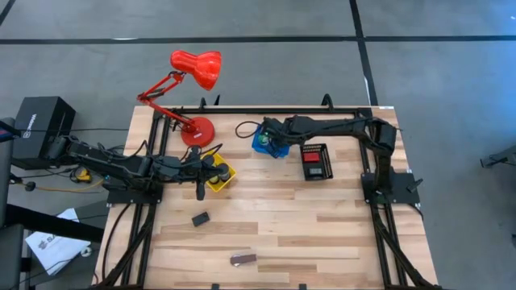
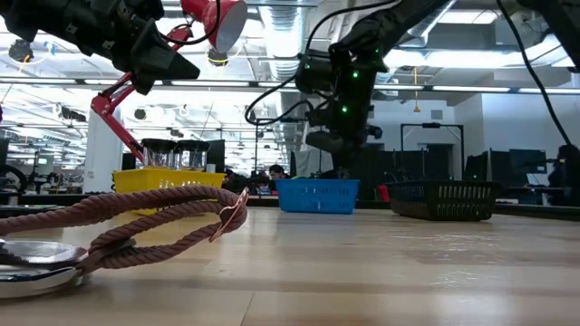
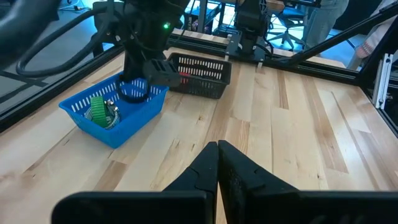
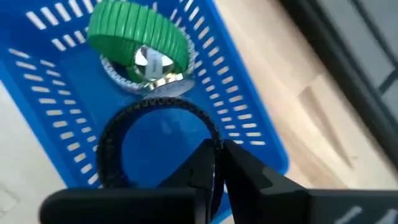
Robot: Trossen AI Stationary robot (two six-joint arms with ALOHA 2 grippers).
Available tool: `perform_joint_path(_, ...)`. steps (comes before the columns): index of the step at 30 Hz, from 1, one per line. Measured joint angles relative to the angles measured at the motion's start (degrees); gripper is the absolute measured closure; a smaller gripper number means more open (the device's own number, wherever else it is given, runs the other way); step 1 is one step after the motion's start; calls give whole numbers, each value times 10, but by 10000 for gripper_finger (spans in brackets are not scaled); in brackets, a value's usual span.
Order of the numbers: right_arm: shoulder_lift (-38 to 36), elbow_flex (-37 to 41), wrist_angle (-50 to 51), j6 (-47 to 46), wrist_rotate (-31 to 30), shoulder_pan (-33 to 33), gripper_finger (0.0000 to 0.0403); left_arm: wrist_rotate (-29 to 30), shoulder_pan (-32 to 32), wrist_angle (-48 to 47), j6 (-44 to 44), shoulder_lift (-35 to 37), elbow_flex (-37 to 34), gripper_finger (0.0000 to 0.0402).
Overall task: Pick & Place Office items
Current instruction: Put the black wrist watch into the blue bin, then adjust the green wrist watch in blue bin
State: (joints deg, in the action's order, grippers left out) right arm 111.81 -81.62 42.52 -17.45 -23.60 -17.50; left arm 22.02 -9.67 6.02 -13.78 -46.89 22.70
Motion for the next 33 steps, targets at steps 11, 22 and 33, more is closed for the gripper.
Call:
perform_joint_path(11, 0, 0, -12, 42, 13, -6, 325, 0, 0, 0, 0, 0, 0, 401)
perform_joint_path(22, 0, 0, -24, 71, 45, -6, 282, 0, 0, 0, 0, 0, 0, 401)
perform_joint_path(33, 0, 0, -153, 260, 43, 8, 224, 0, 0, 0, 0, 0, 0, 401)
